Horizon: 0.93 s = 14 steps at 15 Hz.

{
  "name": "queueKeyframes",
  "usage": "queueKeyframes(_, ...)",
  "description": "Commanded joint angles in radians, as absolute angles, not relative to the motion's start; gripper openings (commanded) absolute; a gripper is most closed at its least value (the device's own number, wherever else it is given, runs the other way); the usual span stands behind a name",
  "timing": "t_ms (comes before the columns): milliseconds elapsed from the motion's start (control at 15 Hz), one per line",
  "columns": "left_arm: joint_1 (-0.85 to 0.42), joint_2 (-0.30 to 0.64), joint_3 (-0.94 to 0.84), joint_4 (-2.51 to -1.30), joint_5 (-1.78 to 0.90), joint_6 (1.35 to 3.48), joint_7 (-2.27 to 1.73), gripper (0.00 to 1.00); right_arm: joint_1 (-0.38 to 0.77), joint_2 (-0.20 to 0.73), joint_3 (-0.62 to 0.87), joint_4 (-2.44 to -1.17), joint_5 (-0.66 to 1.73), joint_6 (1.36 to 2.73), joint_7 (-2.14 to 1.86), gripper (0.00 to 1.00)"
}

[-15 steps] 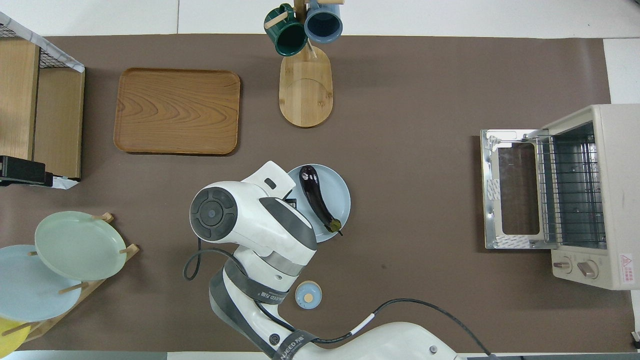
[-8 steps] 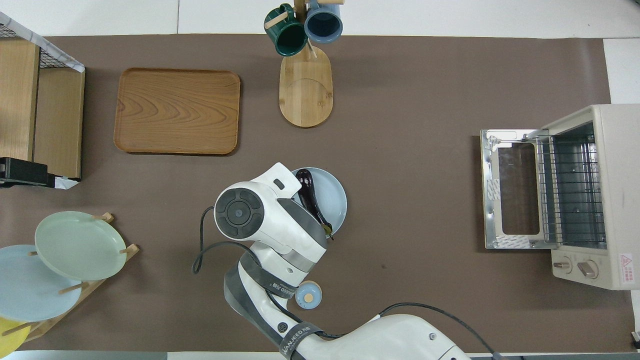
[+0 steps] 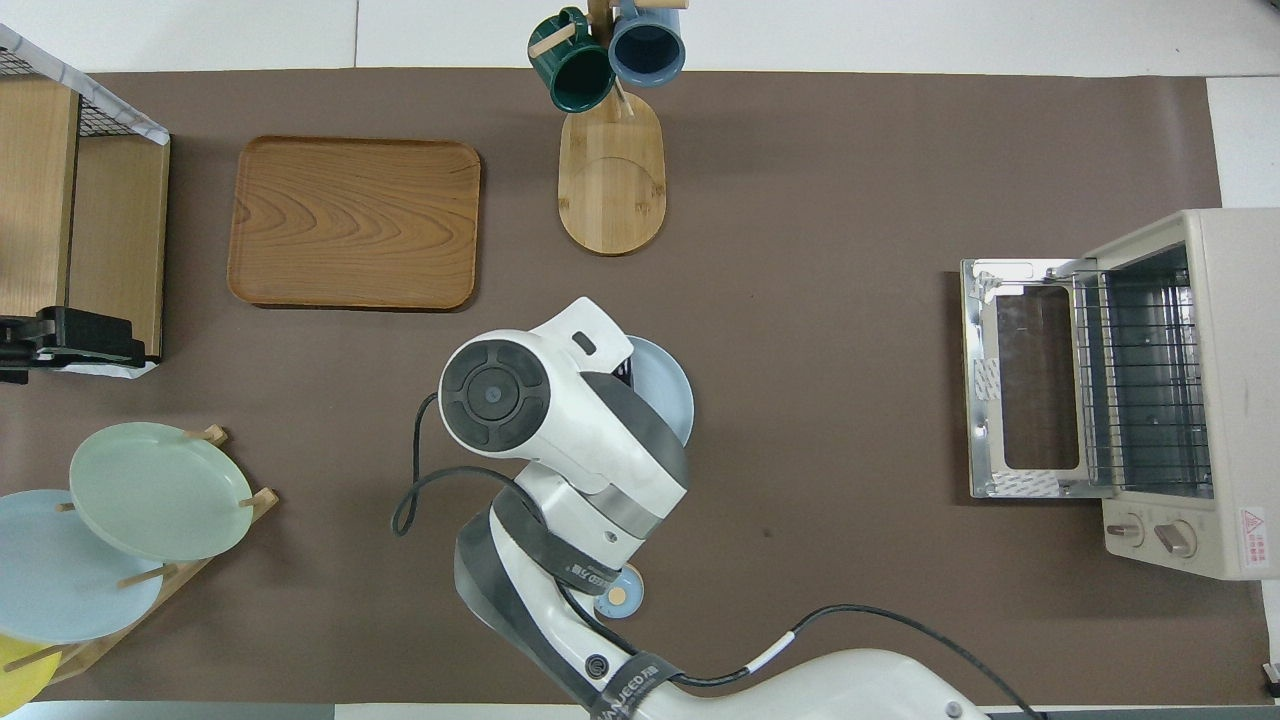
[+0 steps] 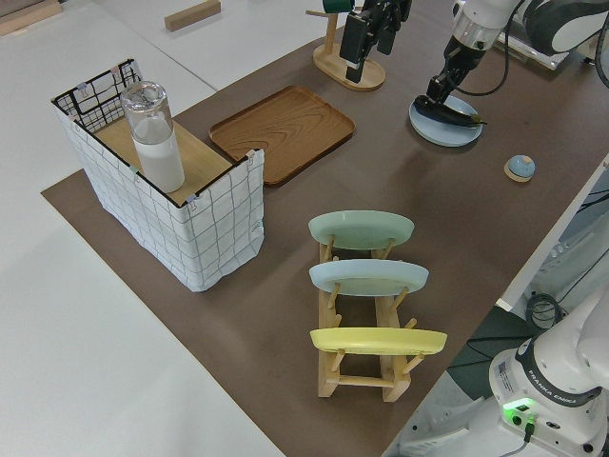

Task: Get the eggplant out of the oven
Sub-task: 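Withdraw the right gripper toward the oven while the left gripper reaches in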

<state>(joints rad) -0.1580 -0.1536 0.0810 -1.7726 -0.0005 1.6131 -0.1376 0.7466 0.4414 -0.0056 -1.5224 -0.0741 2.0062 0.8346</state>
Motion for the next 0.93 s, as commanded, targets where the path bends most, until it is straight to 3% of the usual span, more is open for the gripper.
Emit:
queueKeyframes(0,-0.196,-0.181,0.083,-1.825,-0.009,1.651,-0.204,1.0,0.643,0.309,0.005,-1.565,-0.074,1.869,0.711,0.44)
queueKeyframes(199,-0.294,-0.184,0.084,-1.902,-0.009,1.742,-0.393,1.0,0.549,0.229,0.005,-1.633,-0.074,1.78,0.611,0.41)
queueKeyframes(332,-0.337,-0.195,0.083,-1.96,-0.009,1.827,-0.483,1.0,0.505,0.148,0.005,-1.783,-0.074,1.805,0.576,0.36)
queueKeyframes(465,-0.408,-0.154,0.083,-1.971,-0.009,1.865,-0.59,1.0,0.418,0.092,0.003,-1.914,-0.074,1.867,0.484,0.3)
queueKeyframes(665,-0.498,-0.103,0.083,-2.014,-0.038,1.975,-0.701,1.0,0.278,0.046,0.003,-2.086,-0.075,2.03,0.394,0.0)
queueKeyframes(864,-0.624,0.047,0.084,-2.02,-0.046,2.165,-0.913,1.0,0.23,0.011,0.002,-2.241,-0.08,2.221,0.373,0.0)
